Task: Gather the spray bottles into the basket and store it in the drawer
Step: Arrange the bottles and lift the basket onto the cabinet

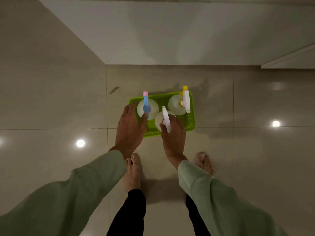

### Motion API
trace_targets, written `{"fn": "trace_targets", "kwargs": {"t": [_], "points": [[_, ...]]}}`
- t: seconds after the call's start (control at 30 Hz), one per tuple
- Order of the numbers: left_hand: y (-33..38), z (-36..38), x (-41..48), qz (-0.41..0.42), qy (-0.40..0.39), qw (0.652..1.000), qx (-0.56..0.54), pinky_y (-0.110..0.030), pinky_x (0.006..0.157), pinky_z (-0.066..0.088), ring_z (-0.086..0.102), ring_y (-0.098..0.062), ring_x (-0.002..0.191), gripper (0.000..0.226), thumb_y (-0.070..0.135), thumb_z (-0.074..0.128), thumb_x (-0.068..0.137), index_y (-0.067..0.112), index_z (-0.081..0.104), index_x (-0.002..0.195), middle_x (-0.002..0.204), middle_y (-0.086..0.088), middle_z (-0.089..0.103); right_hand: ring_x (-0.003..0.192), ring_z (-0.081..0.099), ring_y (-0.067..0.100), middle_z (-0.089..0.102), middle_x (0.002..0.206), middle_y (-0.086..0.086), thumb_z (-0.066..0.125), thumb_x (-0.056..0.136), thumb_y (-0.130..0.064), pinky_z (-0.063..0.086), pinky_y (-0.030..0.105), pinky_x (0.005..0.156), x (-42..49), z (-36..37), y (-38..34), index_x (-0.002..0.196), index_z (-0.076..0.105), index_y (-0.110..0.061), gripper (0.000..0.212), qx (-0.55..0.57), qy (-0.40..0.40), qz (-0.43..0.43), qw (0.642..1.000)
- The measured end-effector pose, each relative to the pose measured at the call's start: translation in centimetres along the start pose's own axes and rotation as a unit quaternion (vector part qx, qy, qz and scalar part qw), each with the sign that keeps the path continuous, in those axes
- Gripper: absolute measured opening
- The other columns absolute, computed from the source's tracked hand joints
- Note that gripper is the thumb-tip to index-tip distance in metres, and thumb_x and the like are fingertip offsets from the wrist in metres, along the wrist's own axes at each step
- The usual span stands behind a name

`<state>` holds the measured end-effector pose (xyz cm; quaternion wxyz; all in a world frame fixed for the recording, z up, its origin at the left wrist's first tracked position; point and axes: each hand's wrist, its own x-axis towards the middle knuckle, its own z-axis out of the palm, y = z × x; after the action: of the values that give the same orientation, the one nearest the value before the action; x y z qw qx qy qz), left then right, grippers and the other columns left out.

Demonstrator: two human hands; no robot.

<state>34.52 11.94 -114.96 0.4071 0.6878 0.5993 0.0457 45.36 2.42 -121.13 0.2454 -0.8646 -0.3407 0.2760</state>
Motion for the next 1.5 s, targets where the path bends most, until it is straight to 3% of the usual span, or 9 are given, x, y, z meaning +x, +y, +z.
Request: {"fn": "trace_targets", "kwargs": {"t": [0.23,0.37,0.53,0.77,1.0,1.1,1.27,1.43,1.5], "points": [[0.6,1.3,2.5,-0.026,0.017,0.999,0.043,-0.044,0.093,0.051,0.061,-0.027,0.111,0.053,0.044,0.056,0.095,0.012,0.048,0.138,0.127,-0.009,0.062,0.102,0.058,0.030,0.068,0.108,0.008,0.070,0.090,-0.017,0.048,0.036,0.084,0.5,0.7,1.0,0.112,0.064,-0.009,0.024,-0.028,-0.021,-0.028,0.999],[0.7,1.7,3.3,-0.045,0.003,0.997,0.070,-0.044,0.079,0.055,0.067,-0.032,0.088,0.045,0.041,0.054,0.096,0.010,0.054,0.129,0.100,-0.013,0.071,0.102,0.059,0.031,0.069,0.110,0.009,0.070,0.090,-0.019,0.049,0.036,0.083,0.4,0.8,1.2,0.112,0.065,-0.007,0.025,-0.038,-0.016,-0.043,0.998],[0.7,2.3,3.2,-0.033,0.049,0.994,0.091,-0.024,0.054,0.028,0.051,-0.026,0.066,0.026,0.028,0.052,0.098,0.003,0.061,0.102,0.078,-0.011,0.060,0.099,0.062,0.028,0.070,0.108,0.009,0.074,0.089,-0.021,0.050,0.031,0.080,0.1,1.2,1.0,0.114,0.066,-0.007,0.031,-0.034,-0.002,-0.046,0.998],[0.0,2.9,2.4,-0.061,0.064,0.994,0.071,-0.033,0.065,0.032,0.051,-0.031,0.075,0.030,0.032,0.050,0.099,0.004,0.059,0.106,0.087,-0.018,0.065,0.101,0.062,0.029,0.069,0.109,0.010,0.075,0.088,-0.022,0.047,0.028,0.081,-0.1,1.3,1.1,0.116,0.065,-0.007,0.033,-0.033,-0.014,-0.039,0.999],[-0.1,3.4,2.4,-0.042,0.074,0.995,0.055,-0.032,0.064,0.035,0.053,-0.028,0.070,0.031,0.033,0.051,0.099,0.004,0.059,0.107,0.085,-0.015,0.066,0.104,0.064,0.032,0.070,0.112,0.013,0.078,0.086,-0.019,0.056,0.039,0.087,0.2,0.6,1.5,0.120,0.064,-0.005,0.039,-0.039,-0.008,-0.052,0.998],[-0.2,3.4,2.3,-0.039,0.085,0.994,0.055,-0.029,0.059,0.031,0.045,-0.023,0.061,0.031,0.033,0.052,0.099,0.004,0.059,0.105,0.078,-0.012,0.062,0.113,0.061,0.034,0.066,0.123,0.014,0.081,0.082,-0.020,0.055,0.043,0.093,0.3,0.6,1.7,0.132,0.057,-0.005,0.058,-0.022,-0.028,-0.026,0.999],[-0.3,3.0,2.1,-0.026,0.088,0.995,0.040,-0.032,0.059,0.033,0.044,-0.024,0.058,0.031,0.035,0.056,0.095,0.006,0.060,0.108,0.068,-0.005,0.053,0.135,0.045,0.025,0.048,0.149,0.008,0.083,0.079,-0.032,0.036,0.028,0.103,-0.5,-1.5,3.5,0.154,0.034,-0.015,0.091,0.049,-0.102,-0.014,0.993],[-0.2,2.6,2.0,-0.047,0.099,0.993,0.047,-0.032,0.065,0.033,0.051,-0.025,0.067,0.038,0.043,0.057,0.094,0.008,0.058,0.109,0.075,-0.005,0.062,0.123,0.056,0.028,0.058,0.137,0.009,0.080,0.083,-0.023,0.050,0.048,0.100,-0.1,-5.4,5.6,0.144,0.046,-0.011,0.071,0.031,-0.033,0.023,0.999],[-0.1,2.6,2.3,-0.051,0.101,0.991,0.067,-0.033,0.068,0.031,0.048,-0.024,0.070,0.038,0.042,0.057,0.094,0.006,0.060,0.106,0.078,-0.008,0.064,0.119,0.057,0.028,0.059,0.132,0.009,0.075,0.086,-0.018,0.050,0.047,0.098,1.1,-6.3,5.7,0.142,0.047,-0.009,0.063,0.011,-0.022,0.020,0.999]]}}
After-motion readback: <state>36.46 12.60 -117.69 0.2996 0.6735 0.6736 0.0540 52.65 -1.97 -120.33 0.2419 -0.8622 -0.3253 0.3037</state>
